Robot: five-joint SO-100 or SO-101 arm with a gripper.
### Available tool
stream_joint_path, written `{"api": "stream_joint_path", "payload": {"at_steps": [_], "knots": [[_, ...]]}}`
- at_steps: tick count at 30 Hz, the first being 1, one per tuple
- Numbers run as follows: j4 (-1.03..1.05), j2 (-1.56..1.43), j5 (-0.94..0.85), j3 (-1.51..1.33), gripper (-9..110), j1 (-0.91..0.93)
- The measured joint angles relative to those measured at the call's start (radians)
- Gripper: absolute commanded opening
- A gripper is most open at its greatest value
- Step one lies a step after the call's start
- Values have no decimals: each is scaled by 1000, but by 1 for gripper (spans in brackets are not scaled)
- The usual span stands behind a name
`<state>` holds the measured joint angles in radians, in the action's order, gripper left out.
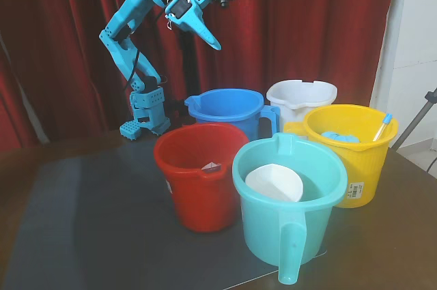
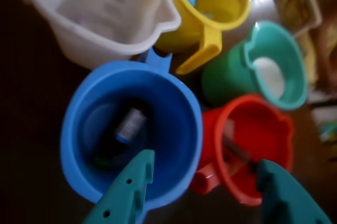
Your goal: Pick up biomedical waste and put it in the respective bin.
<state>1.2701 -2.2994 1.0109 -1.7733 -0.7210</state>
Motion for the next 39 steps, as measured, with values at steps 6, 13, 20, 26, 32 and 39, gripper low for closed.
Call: {"api": "stream_joint_path", "payload": {"at_steps": [6,13,20,26,32,39], "knots": [[-6,-101,117,9,0,114],[83,-480,-290,14,0,403],[120,-842,-626,-176,0,683],[144,-859,-749,-341,0,821],[58,-838,-831,-638,0,828],[-31,-828,-934,-876,-1,839]]}}
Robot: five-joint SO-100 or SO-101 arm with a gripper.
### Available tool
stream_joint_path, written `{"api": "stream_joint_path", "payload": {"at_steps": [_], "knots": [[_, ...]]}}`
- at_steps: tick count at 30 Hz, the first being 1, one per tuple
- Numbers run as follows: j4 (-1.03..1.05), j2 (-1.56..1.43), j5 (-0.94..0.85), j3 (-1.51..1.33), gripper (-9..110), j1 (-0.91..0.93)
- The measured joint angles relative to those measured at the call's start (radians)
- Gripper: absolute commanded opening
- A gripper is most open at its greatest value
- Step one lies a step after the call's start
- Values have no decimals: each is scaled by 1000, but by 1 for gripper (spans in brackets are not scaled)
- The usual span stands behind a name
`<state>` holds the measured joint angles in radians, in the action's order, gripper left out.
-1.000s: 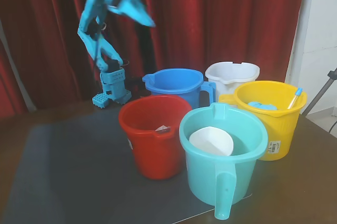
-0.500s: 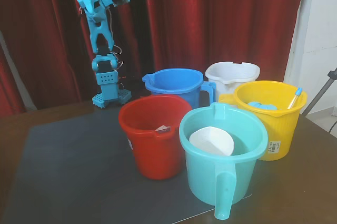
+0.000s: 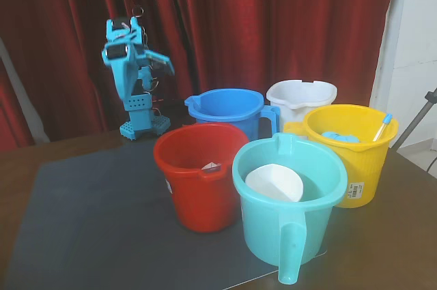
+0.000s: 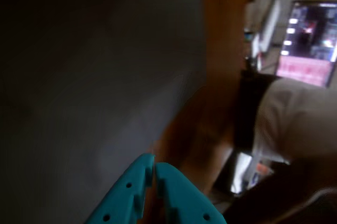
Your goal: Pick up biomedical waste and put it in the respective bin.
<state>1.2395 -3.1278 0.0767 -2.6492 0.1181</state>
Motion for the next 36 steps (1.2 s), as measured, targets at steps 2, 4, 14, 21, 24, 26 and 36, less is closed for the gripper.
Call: {"api": "stream_joint_path", "payload": {"at_steps": [2,4,14,21,24,26,36], "knots": [[-3,0,-2,-48,0,0],[-3,2,-2,-114,0,0],[-9,20,-2,-288,0,6],[26,17,-2,-288,0,6],[28,17,-2,-288,0,6],[28,17,-2,-288,0,6],[28,17,-2,-288,0,6]]}}
